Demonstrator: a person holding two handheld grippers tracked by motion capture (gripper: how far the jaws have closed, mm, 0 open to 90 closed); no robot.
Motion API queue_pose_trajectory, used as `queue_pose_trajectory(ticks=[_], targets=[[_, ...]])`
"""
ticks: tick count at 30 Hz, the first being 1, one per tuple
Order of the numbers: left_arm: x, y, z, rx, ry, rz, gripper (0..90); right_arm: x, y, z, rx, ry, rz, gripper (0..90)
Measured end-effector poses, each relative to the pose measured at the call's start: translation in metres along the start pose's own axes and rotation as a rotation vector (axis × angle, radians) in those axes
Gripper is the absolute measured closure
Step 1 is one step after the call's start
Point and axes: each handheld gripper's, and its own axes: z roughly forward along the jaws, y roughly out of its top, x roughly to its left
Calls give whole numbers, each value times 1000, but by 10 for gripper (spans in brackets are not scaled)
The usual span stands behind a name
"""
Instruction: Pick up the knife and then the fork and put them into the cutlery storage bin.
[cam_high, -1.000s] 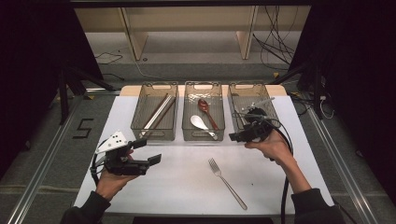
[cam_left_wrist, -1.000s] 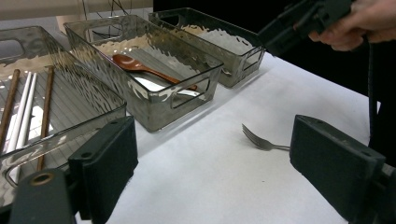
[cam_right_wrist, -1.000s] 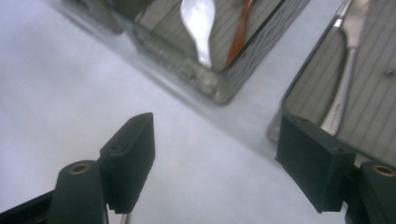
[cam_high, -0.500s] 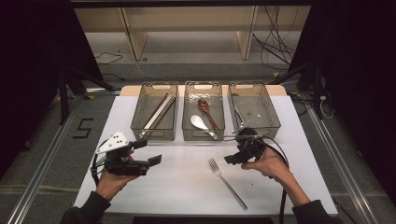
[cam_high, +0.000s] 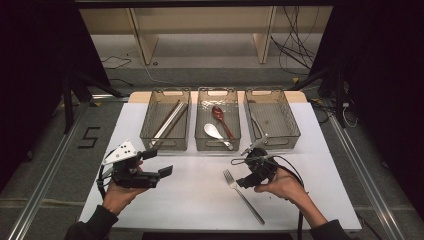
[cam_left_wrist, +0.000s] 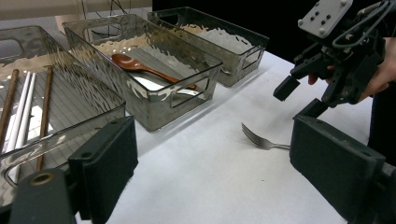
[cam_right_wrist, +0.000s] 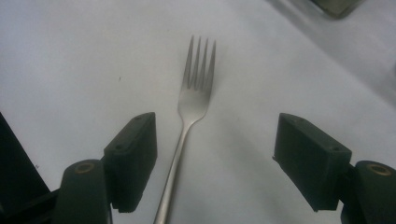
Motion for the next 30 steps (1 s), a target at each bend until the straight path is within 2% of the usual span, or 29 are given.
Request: queue_pose_trajectory(ticks=[14, 25, 30], targets=[[0, 0, 0, 2, -1, 2, 145, 9, -6, 11, 58, 1, -26, 329], [0, 0, 0, 2, -1, 3, 145, 16, -11, 20, 116, -15, -73, 426], [-1, 0, 0, 1, -1, 4, 145, 18, -13, 24, 142, -7, -90, 458]])
